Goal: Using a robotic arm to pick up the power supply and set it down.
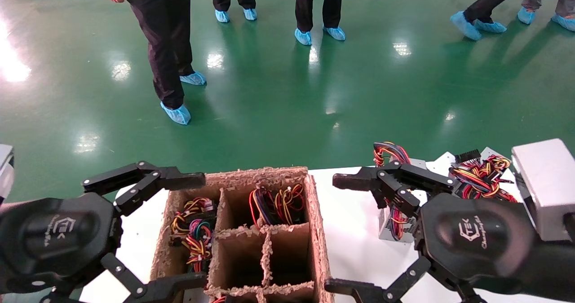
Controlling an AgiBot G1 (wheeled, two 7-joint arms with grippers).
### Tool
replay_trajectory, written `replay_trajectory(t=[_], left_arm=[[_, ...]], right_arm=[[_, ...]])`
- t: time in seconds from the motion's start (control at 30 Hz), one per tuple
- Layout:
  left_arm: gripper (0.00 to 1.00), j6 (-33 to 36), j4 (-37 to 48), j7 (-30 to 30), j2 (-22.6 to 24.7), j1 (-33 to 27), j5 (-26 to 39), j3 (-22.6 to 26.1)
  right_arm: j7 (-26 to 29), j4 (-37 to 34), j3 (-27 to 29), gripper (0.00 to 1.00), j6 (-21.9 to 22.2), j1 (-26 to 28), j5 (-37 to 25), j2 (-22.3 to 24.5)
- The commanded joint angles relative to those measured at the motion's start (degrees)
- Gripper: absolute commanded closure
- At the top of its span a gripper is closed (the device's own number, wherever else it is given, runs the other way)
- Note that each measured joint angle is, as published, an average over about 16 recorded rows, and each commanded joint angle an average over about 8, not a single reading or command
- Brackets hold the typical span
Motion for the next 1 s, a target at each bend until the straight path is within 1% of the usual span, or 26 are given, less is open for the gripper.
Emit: replay_trajectory(t=[0.03, 0.87, 0.9, 0.93, 1.0], left_arm=[[0.0, 0.0, 0.0, 0.0, 0.0, 0.0, 0.0, 0.0], [0.0, 0.0, 0.0, 0.0, 0.0, 0.0, 0.0, 0.0], [0.03, 0.0, 0.0, 0.0, 0.0, 0.0, 0.0, 0.0], [0.11, 0.0, 0.0, 0.0, 0.0, 0.0, 0.0, 0.0], [0.36, 0.0, 0.0, 0.0, 0.0, 0.0, 0.0, 0.0]], right_arm=[[0.0, 0.0, 0.0, 0.0, 0.0, 0.0, 0.0, 0.0], [0.0, 0.0, 0.0, 0.0, 0.0, 0.0, 0.0, 0.0], [0.0, 0.0, 0.0, 0.0, 0.0, 0.0, 0.0, 0.0], [0.0, 0.0, 0.0, 0.0, 0.0, 0.0, 0.0, 0.0], [0.0, 0.0, 0.0, 0.0, 0.0, 0.0, 0.0, 0.0]])
